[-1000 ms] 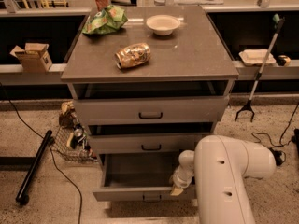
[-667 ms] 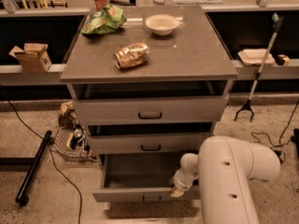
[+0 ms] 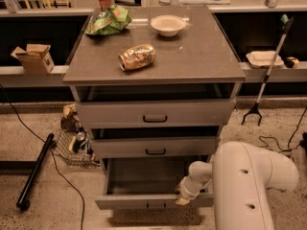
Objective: Open bottom drawer
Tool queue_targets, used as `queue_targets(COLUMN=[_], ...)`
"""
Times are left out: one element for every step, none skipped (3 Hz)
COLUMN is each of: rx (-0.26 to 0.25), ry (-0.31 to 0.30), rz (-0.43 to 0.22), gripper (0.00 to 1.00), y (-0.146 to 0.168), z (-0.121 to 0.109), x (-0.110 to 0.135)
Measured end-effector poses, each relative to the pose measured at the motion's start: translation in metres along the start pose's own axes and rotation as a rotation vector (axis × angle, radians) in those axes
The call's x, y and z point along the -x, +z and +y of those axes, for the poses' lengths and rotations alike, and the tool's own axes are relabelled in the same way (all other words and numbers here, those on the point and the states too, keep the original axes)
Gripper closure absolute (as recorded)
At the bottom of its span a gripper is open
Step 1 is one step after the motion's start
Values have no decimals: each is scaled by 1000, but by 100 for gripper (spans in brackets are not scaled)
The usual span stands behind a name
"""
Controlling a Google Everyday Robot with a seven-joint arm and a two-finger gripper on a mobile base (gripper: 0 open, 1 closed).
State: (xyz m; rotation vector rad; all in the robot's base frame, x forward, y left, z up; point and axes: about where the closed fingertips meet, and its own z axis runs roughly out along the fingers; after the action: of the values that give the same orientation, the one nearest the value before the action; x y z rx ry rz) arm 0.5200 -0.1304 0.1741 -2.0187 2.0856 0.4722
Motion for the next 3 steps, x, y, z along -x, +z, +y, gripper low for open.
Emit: queue_targets(rx=[9,10,10], ry=[43,43,43], rz=[-50,-50,-50], gripper=[100,100,82], y=[6,5,5], z=[24,22,22], x=[-8,-6,-6])
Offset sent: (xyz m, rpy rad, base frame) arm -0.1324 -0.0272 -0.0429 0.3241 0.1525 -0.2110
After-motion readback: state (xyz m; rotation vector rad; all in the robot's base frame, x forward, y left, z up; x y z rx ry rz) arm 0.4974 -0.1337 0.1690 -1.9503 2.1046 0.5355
